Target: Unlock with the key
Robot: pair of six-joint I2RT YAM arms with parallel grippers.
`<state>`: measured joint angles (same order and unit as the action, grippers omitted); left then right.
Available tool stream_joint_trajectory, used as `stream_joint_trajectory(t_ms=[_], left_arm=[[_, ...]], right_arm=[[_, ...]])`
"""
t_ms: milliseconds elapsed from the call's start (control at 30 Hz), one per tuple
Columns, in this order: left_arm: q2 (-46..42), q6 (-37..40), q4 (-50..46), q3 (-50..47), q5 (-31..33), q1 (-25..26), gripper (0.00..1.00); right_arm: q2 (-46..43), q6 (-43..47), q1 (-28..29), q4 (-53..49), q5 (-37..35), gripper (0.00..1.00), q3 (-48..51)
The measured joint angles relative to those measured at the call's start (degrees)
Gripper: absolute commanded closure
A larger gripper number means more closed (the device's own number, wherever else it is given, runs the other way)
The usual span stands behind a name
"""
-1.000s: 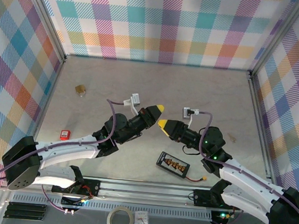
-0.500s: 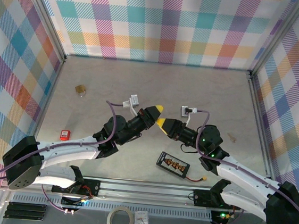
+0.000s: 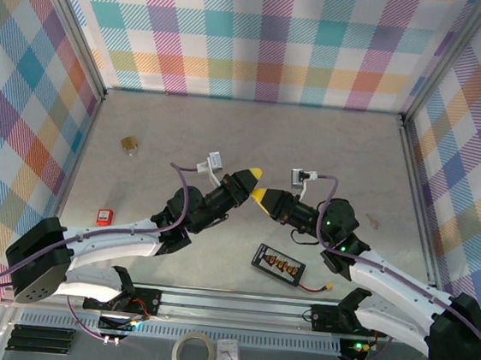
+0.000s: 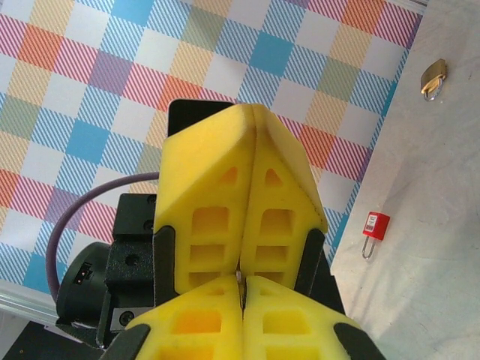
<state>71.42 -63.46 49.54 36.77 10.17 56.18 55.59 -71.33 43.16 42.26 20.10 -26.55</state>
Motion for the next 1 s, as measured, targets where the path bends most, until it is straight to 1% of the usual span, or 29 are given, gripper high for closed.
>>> stream_joint_trajectory(t_ms=[67,100,167,233,267,300,333,433,500,633,767,833,900,1000], left_arm=[[0.0,0.0,0.28,-0.07,0.02,0.11,1.0],[0.0,-0.02,0.28,-0.13,0.07,0.26,0.95],[-0.02,0.07,-0.11,-0.24,0.42,0.42,0.71],[-0.48,0.13,-2.38,-0.5,1.31,0.42,0.41],[-0.96,0.17,-3.58,-0.66,1.6,0.42,0.3],[-2.03,0.31,-5.95,-0.7,2.08,0.31,0.21],[-3.41,0.24,-8.79,-0.7,2.62,0.15,0.16],[-10.1,0.2,-19.91,-0.42,4.35,-1.42,0.08],[-14.51,0.33,-27.08,0.61,5.01,-3.06,0.06],[-21.53,1.57,-45.57,7.56,5.57,-8.07,0.03],[-24.79,4.72,-62.95,15.58,5.51,-13.49,0.01],[-25.55,6.97,-71.6,18.75,5.31,-17.11,0.0],[-25.49,9.2,-78.12,20.57,4.74,-20.79,0.0],[-23.37,13.03,-86.66,22.88,2.14,-26.56,0.0]], right_arm=[[-0.7,0.02,0.0,-1.42,0.07,1.0,-0.37],[-1.11,0.13,0.0,-2.29,0.15,1.0,-0.46],[-2.08,0.42,0.02,-4.46,0.17,1.0,-0.61],[-3.98,1.42,0.07,-7.78,0.15,1.0,-1.25],[-5.14,2.08,0.07,-9.81,0.13,1.0,-1.7],[-6.34,2.95,0.07,-11.61,0.11,1.0,-2.01],[-7.82,3.89,0.07,-13.35,0.07,1.0,-2.29],[-11.69,6.6,0.04,-18.58,-0.52,1.0,-2.84],[-13.33,8.39,0.04,-21.42,-0.55,1.0,-3.04],[-13.77,11.98,0.04,-27.65,-0.46,1.0,-4.07],[-13.68,15.78,0.04,-33.62,0.2,1.0,-6.97],[-13.57,17.59,0.04,-35.69,0.57,1.0,-8.66],[-13.11,19.19,0.04,-37.44,0.9,1.0,-10.25],[-12.02,21.33,0.04,-39.74,1.51,1.0,-12.0]])
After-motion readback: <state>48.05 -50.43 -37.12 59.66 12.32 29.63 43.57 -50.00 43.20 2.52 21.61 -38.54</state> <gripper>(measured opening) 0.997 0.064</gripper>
